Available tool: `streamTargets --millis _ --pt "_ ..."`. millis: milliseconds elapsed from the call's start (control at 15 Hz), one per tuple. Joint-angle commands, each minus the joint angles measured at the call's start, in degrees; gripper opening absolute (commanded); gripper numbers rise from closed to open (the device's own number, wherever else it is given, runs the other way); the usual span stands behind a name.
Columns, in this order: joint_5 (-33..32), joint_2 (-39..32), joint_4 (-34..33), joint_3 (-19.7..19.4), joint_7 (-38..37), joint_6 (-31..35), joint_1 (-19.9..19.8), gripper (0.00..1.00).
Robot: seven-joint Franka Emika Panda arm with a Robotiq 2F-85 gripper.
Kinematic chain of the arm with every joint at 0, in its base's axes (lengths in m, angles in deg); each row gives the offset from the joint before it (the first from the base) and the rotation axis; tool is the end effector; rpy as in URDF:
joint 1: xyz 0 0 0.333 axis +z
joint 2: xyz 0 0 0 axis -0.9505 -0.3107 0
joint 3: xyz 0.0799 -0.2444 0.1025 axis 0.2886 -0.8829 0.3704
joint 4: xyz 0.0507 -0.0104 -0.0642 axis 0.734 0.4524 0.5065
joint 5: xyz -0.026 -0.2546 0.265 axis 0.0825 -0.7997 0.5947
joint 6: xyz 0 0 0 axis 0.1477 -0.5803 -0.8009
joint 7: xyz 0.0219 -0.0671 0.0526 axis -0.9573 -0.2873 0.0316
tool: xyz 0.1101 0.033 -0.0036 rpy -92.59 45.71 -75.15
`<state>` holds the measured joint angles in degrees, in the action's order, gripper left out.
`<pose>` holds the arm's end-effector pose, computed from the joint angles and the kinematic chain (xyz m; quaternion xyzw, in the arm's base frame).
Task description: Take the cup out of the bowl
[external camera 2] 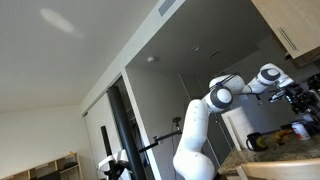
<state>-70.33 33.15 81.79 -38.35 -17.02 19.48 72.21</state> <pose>0.6814 -0.0674 0.4312 0.6275 -0.7640 0.1169 0.0941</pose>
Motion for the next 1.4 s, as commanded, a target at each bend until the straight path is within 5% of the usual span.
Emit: streamTargets --millis 0,133,533,600,867,1333 --pt "0.38 -0.04 -0.45 -0.06 0.27 -0.01 -0.47 0.08" --pt "0.24 -0.06 -0.55 -0.27 -0.1 -0.32 -0.36 0.0" --pt "-2.27 -0.27 -0.28 -1.63 -4.62 6.97 0.09 0.03" --pt "-1.38 6.47 3.82 -2.42 -4.16 7.74 -2.19 0.03" --pt "-2.53 11.12 3.5 -5.42 -4.01 12.33 -2.87 0.03" --pt "2.83 19.13 -7.3 -6.61 27.62 -17.79 -9.7 0.03"
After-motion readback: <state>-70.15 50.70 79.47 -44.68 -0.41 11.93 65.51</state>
